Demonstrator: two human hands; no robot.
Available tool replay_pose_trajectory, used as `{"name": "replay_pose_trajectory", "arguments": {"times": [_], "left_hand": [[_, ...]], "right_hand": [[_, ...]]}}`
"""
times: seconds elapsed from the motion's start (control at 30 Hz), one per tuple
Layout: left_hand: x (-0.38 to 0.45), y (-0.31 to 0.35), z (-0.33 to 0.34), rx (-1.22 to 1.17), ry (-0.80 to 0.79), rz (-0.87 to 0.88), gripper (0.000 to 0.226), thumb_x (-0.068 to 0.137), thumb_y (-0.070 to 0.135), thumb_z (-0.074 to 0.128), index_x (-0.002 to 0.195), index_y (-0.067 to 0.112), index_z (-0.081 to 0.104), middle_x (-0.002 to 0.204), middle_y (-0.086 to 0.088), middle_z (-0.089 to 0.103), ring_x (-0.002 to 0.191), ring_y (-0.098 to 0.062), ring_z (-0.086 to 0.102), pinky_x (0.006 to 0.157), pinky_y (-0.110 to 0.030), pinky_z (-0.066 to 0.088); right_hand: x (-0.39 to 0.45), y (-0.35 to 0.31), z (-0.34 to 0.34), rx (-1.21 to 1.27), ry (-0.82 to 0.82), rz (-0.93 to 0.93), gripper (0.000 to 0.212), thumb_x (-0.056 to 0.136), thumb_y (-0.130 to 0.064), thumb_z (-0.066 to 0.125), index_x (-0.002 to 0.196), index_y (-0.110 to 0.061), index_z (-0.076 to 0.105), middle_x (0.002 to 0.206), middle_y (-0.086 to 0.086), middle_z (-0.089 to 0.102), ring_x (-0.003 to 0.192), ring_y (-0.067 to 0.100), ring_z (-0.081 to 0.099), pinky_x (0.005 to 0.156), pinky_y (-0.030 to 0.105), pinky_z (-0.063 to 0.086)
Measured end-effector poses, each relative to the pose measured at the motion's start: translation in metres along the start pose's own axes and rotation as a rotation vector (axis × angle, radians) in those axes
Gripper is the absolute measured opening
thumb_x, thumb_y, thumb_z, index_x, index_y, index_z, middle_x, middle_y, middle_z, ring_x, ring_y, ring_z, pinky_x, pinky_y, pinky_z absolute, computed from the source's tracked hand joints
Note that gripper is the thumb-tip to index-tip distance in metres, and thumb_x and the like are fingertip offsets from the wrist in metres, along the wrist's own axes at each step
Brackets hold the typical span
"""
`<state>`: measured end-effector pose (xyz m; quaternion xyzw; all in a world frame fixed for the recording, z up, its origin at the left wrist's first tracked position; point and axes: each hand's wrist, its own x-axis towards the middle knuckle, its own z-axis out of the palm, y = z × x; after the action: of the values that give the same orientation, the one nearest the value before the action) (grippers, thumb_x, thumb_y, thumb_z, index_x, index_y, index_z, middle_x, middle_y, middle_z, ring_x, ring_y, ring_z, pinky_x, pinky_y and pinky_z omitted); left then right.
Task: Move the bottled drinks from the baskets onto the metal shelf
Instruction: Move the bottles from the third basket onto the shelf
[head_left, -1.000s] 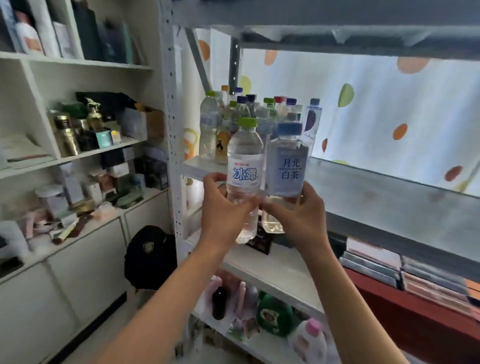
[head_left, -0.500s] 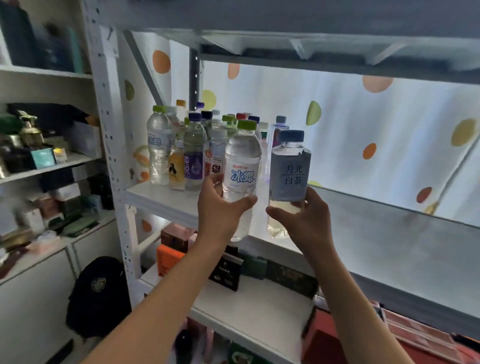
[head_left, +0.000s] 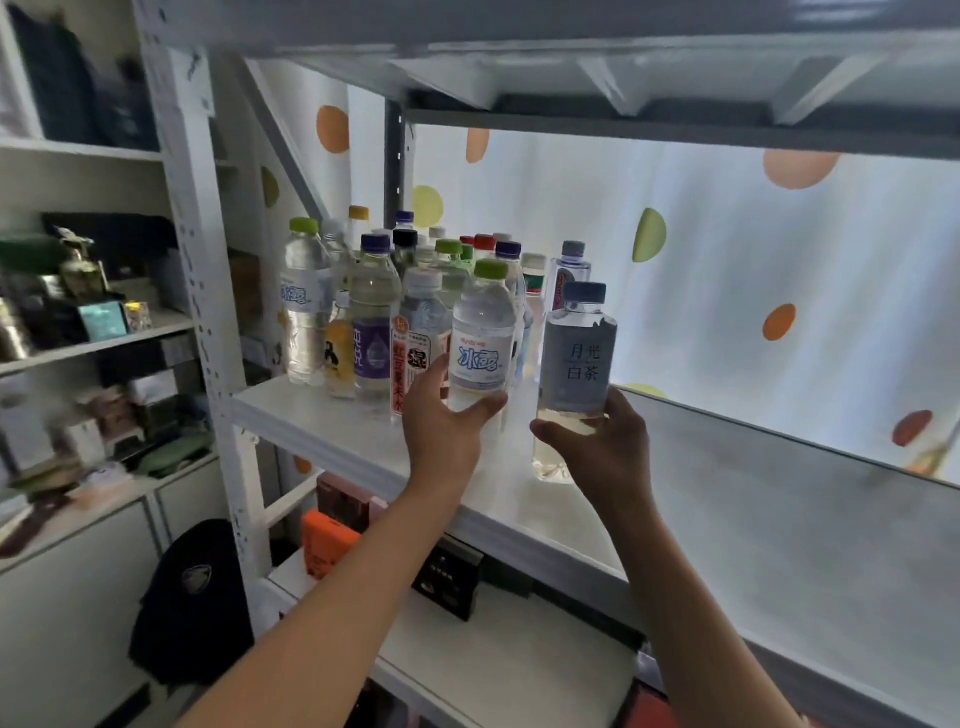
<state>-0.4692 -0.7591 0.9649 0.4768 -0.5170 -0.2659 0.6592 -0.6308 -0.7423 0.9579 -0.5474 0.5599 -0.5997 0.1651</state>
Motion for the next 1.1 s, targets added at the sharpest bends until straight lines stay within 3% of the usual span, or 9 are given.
{"name": "replay_pose_trajectory", "arguments": {"times": [0.17, 0.37, 0.63, 0.83, 0.97, 1.1], "left_hand": [[0.006, -0.002, 0.006, 0.099, -0.016, 0.1, 0.065, 0.078, 0.025, 0.081, 0.136, 0.02, 0.053, 0.133, 0.002, 0.057, 0.123, -0.019, 0.05, 0.105, -0.044, 0.044], [0.006, -0.016, 0.009, 0.217, 0.024, 0.125, 0.075, 0.082, 0.038, 0.076, 0.146, 0.023, 0.04, 0.144, -0.001, 0.046, 0.133, -0.021, 0.041, 0.108, -0.046, 0.041], [0.0, -0.024, 0.006, 0.277, 0.026, 0.19, 0.078, 0.078, 0.049, 0.075, 0.141, 0.022, 0.038, 0.138, 0.0, 0.049, 0.125, -0.018, 0.046, 0.103, -0.043, 0.046], [-0.007, -0.033, 0.006, 0.548, 0.172, 0.367, 0.102, 0.071, 0.056, 0.078, 0.148, 0.011, 0.029, 0.153, -0.012, 0.031, 0.141, -0.028, 0.029, 0.113, -0.051, 0.032], [-0.005, -0.037, 0.007, 0.569, 0.124, 0.338, 0.114, 0.072, 0.062, 0.073, 0.155, 0.016, 0.01, 0.162, -0.01, 0.011, 0.149, -0.027, 0.012, 0.119, -0.048, 0.019], [-0.002, -0.043, 0.007, 0.533, 0.116, 0.289, 0.117, 0.071, 0.061, 0.074, 0.155, 0.015, 0.007, 0.162, -0.009, 0.01, 0.149, -0.026, 0.01, 0.119, -0.05, 0.02]], "right_hand": [[0.006, 0.001, 0.004, -0.015, 0.003, -0.008, 0.065, 0.06, -0.025, 0.093, 0.119, -0.022, 0.066, 0.106, -0.008, 0.072, 0.098, 0.014, 0.065, 0.075, 0.024, 0.048], [-0.002, 0.009, 0.005, -0.069, 0.043, 0.002, 0.059, 0.06, -0.028, 0.091, 0.113, -0.024, 0.067, 0.1, -0.009, 0.071, 0.093, 0.014, 0.065, 0.07, 0.021, 0.045], [-0.002, 0.004, 0.005, -0.121, 0.068, 0.01, 0.061, 0.059, -0.038, 0.092, 0.114, -0.025, 0.067, 0.101, -0.011, 0.071, 0.082, 0.002, 0.061, 0.064, 0.011, 0.038], [0.034, -0.001, 0.004, -0.227, 0.081, 0.007, 0.071, 0.061, -0.048, 0.091, 0.12, -0.02, 0.063, 0.114, -0.003, 0.072, 0.095, 0.019, 0.066, 0.073, 0.026, 0.05], [0.061, 0.003, 0.013, -0.349, 0.062, 0.018, 0.075, 0.063, -0.055, 0.088, 0.122, -0.019, 0.059, 0.117, 0.0, 0.07, 0.101, 0.023, 0.066, 0.074, 0.028, 0.049], [0.082, 0.013, 0.031, -0.43, -0.009, 0.073, 0.08, 0.062, -0.051, 0.089, 0.123, -0.014, 0.054, 0.122, 0.004, 0.067, 0.103, 0.027, 0.066, 0.074, 0.032, 0.051]]}}
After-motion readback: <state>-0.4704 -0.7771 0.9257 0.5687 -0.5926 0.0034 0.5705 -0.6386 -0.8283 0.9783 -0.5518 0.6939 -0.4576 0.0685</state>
